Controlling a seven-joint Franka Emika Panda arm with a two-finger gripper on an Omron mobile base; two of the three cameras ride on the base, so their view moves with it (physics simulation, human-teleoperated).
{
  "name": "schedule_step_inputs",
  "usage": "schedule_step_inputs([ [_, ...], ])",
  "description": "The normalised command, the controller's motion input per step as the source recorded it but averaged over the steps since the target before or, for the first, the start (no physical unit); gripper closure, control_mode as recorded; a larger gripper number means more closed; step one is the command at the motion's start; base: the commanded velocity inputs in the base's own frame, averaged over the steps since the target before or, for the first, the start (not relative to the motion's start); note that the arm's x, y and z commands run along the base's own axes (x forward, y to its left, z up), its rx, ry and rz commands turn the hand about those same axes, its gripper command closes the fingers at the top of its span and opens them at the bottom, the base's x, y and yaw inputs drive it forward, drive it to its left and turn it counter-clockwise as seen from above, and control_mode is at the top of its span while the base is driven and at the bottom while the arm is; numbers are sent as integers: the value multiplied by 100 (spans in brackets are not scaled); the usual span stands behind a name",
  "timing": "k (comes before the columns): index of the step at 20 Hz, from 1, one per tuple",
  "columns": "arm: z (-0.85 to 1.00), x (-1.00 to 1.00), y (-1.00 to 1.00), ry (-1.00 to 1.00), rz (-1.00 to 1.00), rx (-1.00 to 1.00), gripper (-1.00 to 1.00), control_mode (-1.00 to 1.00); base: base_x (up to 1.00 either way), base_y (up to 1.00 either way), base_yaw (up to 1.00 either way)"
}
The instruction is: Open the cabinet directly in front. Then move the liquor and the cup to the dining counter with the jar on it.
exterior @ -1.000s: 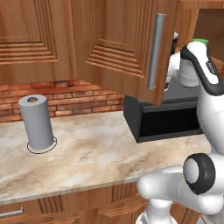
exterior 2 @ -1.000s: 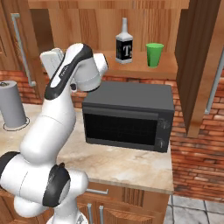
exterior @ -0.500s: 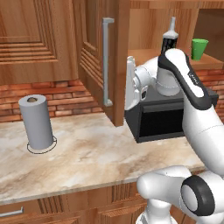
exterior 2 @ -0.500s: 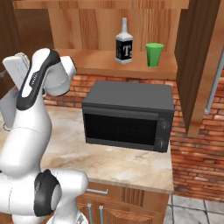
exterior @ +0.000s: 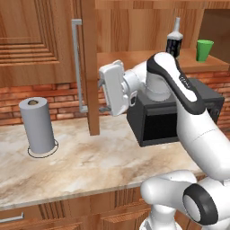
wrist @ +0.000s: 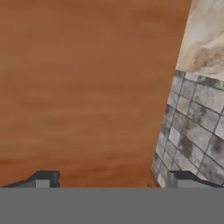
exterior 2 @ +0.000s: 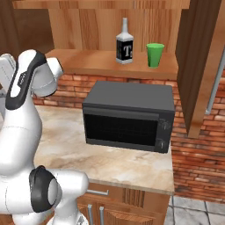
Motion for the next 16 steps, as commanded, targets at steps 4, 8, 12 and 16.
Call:
schedule_step_inputs([
  [4,0,0,-13,-9,2,-1,-100,-100,0,0,0],
  [8,3,-1,-52,-27,0,-9,-100,-100,0,0,0],
  [12,10,-1,-61,-27,-6,-13,-100,-100,0,0,0],
  [16,9,0,-66,-25,-13,-13,-100,-100,0,0,0],
])
